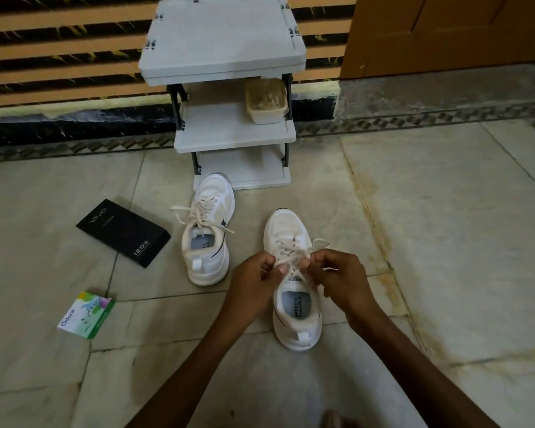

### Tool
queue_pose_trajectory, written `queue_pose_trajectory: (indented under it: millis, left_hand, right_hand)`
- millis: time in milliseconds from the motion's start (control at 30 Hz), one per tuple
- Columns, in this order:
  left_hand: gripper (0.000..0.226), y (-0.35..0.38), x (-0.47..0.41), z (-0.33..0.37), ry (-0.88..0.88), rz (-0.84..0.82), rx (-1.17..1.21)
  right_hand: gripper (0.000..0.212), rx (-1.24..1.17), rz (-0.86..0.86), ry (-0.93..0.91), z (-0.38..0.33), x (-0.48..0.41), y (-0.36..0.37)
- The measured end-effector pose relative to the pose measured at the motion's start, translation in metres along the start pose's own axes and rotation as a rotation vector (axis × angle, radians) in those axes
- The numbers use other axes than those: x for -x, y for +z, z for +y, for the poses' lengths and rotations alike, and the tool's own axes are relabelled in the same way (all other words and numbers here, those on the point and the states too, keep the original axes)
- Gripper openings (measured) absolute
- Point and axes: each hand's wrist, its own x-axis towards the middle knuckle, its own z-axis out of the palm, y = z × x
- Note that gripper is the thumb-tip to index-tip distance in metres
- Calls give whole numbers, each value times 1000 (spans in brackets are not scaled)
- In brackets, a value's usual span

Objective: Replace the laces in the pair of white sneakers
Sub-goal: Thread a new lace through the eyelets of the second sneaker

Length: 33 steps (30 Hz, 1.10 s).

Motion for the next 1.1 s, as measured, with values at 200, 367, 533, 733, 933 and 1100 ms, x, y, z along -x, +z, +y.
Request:
queue_pose_trajectory:
  millis: [200,367,533,733,933,1100]
  left_hand:
    - [18,-19,-14,26,5,-86,248]
    - [19,-35,-39,55,174,-38,95]
    - [15,-39,-62,63,106,27,126]
    - [30,-23,-44,36,74,21,-37]
    - [16,-16,-33,25,319,-125,-77]
    - [29,-22,-37,30,319,-174,-120]
  right_hand:
    - [9,155,5,-167,-10,-6,4]
    - [19,560,-290,-353,-31,-14,15]
    - [33,535,-315,-356,-43,-17,16]
    - [29,322,-218,-235,-42,-26,-1]
    - [18,237,-244,-127,-44,-30,-10]
    - [12,248,-253,-49,-45,-31,-12]
